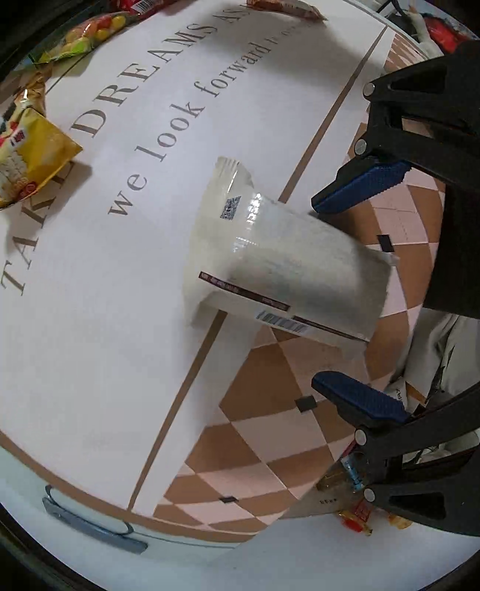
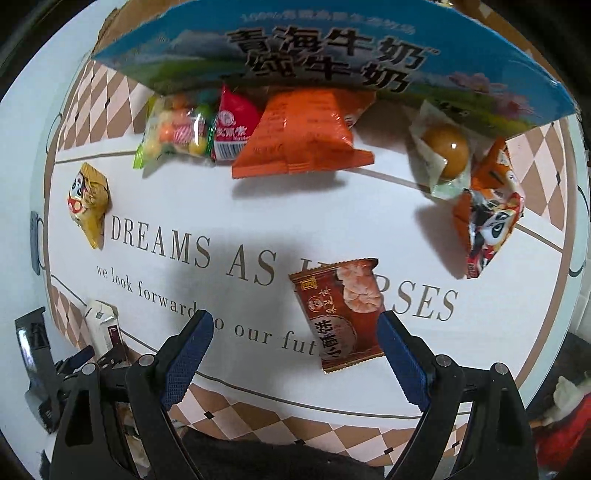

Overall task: Organize snacks
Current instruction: 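Grasp a white bag with left tool while right tool grasps the brown shrimp packet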

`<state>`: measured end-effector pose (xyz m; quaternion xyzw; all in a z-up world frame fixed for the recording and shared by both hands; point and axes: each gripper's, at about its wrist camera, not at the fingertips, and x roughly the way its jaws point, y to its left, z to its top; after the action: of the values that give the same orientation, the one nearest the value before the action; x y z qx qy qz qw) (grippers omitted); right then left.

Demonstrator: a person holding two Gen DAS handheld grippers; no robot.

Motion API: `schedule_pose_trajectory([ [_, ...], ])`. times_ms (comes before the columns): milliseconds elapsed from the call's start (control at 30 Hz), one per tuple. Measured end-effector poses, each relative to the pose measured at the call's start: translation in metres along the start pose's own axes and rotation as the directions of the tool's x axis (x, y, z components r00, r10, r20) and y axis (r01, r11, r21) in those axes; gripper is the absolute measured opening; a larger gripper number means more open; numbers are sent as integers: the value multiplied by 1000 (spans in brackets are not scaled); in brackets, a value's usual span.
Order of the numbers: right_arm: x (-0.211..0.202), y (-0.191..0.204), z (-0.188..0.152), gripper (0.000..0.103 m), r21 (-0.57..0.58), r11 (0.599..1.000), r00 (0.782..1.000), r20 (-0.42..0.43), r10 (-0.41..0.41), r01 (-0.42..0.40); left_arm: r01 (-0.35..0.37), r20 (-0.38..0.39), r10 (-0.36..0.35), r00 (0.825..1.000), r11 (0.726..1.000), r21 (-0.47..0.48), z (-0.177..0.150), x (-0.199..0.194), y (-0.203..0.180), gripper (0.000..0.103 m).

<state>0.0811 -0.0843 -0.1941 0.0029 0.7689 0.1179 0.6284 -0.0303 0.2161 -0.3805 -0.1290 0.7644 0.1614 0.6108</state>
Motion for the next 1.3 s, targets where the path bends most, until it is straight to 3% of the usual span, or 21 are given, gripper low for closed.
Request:
schedule_pose_trajectory([
  [33,2,0,0,92,0,1000,1000,-5,-2,2,8,4,-8,1000,1000,2,-1,2,2,84],
  [100,4,-1,0,92,1,1000,1000,-11,-8,8,42,26,-42,999,999,7,-2,-3,0,65],
  [200,10,-6,-1,92,15,1000,1000,-23,-8,8,24,30,-25,999,999,32,2,-8,-6,59],
  [400,15,-25,-1,92,52,998,999,-32,-15,17,48,38,-50,998,997,57,4,-19,-30,57],
  [567,26,-41,0,92,48,998,997,-63,-36,39,76,57,-85,995,986,148,21,-38,-90,57],
  [800,59,-27,-3,92,-33,995,990,-101,-96,93,67,72,-86,994,969,237,39,-46,-153,57],
  [833,62,-27,-4,90,-25,996,990,-104,-92,90,57,69,-76,995,968,245,42,-48,-162,57],
  [867,64,-27,-6,80,-14,995,990,-107,-96,95,39,63,-57,996,966,257,44,-45,-169,57],
  [967,63,-30,-11,66,52,992,990,-89,-112,117,3,56,-20,998,961,277,48,-40,-179,59],
  [1200,64,-45,-11,70,218,976,991,-127,29,0,25,24,-34,999,959,284,50,-22,-156,63],
  [1300,65,-50,-4,75,228,974,989,-145,38,-4,35,16,-41,999,959,282,58,-17,-147,65],
])
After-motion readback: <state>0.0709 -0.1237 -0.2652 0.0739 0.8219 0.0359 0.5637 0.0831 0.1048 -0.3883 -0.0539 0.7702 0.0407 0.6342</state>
